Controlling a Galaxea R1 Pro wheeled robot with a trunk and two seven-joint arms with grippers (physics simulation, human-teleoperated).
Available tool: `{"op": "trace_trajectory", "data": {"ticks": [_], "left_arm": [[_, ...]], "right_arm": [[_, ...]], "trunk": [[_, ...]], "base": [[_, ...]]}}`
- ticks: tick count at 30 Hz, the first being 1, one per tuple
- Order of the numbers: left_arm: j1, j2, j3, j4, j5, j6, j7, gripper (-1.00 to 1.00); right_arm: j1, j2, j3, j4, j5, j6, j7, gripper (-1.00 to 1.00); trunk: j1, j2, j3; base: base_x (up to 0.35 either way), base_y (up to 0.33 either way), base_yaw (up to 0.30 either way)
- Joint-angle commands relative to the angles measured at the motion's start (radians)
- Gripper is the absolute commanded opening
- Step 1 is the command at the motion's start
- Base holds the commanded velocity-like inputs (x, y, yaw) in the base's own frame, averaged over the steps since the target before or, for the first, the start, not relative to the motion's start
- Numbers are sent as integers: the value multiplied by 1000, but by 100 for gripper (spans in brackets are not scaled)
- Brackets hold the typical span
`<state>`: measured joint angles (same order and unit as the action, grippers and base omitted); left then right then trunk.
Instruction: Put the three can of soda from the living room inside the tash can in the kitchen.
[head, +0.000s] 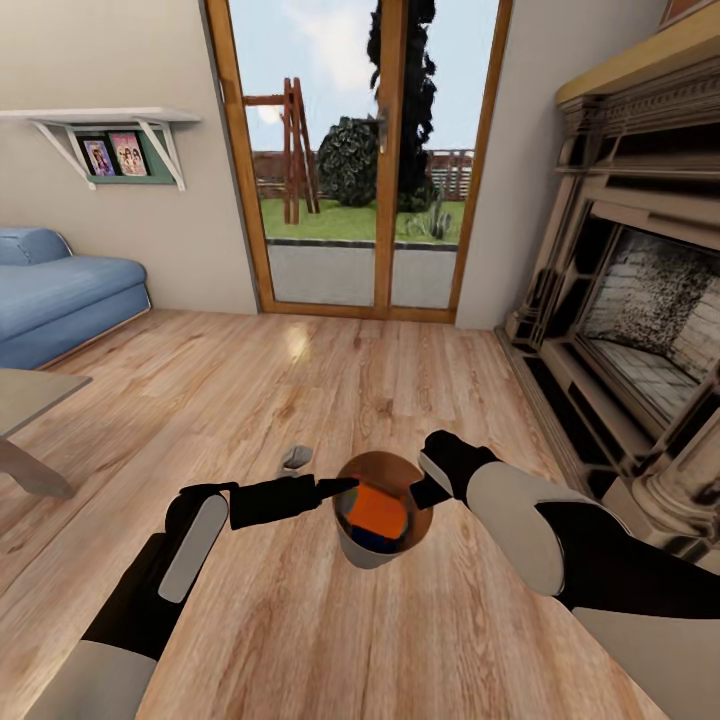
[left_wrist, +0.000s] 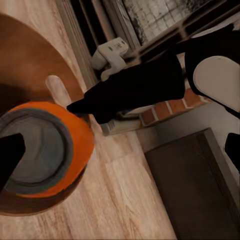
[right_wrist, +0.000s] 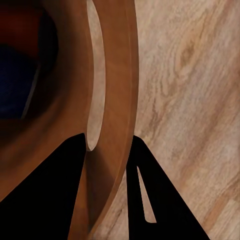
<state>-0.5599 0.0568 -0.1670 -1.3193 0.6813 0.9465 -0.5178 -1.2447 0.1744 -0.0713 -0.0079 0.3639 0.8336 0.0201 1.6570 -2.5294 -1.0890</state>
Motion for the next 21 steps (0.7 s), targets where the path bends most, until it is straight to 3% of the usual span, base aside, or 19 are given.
{"op": "trace_trajectory", "data": {"ticks": [1,8,15,18,20,21], "left_arm": [[0,0,0,0,0,-1,0,100],[1,1,-1,-6,2,-1,1,100],[-5,19,10,-17,6,10,-1,100],[-8,73,13,-20,6,12,-4,100],[-9,135,16,-47,7,12,-3,100],[-9,149,17,-59,7,12,-2,100]], "right_arm": [[0,0,-18,0,-13,-1,4,-100],[0,0,-18,2,-13,-1,4,-100],[0,0,-18,0,-13,-2,3,-100],[0,0,-18,0,-13,-2,3,-100],[0,0,-18,0,-13,-2,3,-100],[0,0,-18,0,-13,-2,3,-100]], "trunk": [[0,0,0],[0,0,0],[0,0,0],[0,0,0],[0,0,0],[0,0,0]], "base": [[0,0,0],[0,0,0],[0,0,0],[0,0,0],[0,0,0],[0,0,0]]}}
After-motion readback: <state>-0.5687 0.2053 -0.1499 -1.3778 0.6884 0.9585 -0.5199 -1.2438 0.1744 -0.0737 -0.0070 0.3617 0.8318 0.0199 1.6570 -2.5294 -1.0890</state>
